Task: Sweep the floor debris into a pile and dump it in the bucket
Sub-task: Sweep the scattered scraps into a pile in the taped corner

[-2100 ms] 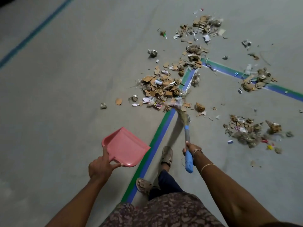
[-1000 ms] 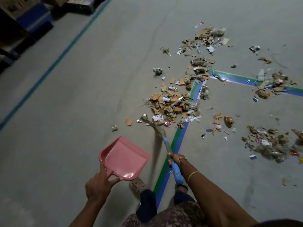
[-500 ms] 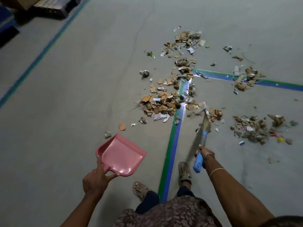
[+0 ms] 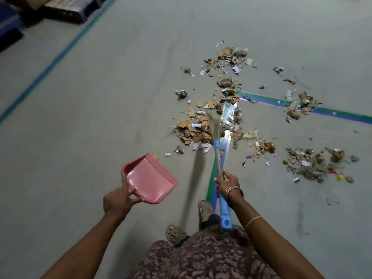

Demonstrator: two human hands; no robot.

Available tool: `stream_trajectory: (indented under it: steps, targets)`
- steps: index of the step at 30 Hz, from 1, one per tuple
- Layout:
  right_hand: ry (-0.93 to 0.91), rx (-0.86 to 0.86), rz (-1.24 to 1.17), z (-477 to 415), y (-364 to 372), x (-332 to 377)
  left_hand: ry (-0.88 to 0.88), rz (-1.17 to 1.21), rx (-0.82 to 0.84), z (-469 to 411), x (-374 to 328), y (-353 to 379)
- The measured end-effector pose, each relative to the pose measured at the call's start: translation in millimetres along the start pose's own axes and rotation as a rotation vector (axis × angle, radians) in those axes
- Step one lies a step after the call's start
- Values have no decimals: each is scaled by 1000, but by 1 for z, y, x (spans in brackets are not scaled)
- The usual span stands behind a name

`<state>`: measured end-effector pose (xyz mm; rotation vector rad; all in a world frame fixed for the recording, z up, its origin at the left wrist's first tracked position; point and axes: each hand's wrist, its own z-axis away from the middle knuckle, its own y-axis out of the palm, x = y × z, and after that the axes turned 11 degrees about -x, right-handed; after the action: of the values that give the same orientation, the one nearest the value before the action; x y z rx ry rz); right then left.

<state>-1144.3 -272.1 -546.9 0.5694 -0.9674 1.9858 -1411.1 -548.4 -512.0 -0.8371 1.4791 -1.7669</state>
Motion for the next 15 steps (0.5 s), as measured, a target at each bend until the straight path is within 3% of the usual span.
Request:
stream_trajectory:
  steps: [7,12,15]
  targets:
    - [-350,213,526,-8,81,5,-75,-124,67,-10,21,8]
    - [-503,447,889,-2,143,39,-152,-140,113,-14,46,6]
    - [-490,596,1022,-21,184,32,-213,-148,131,-17,61,4]
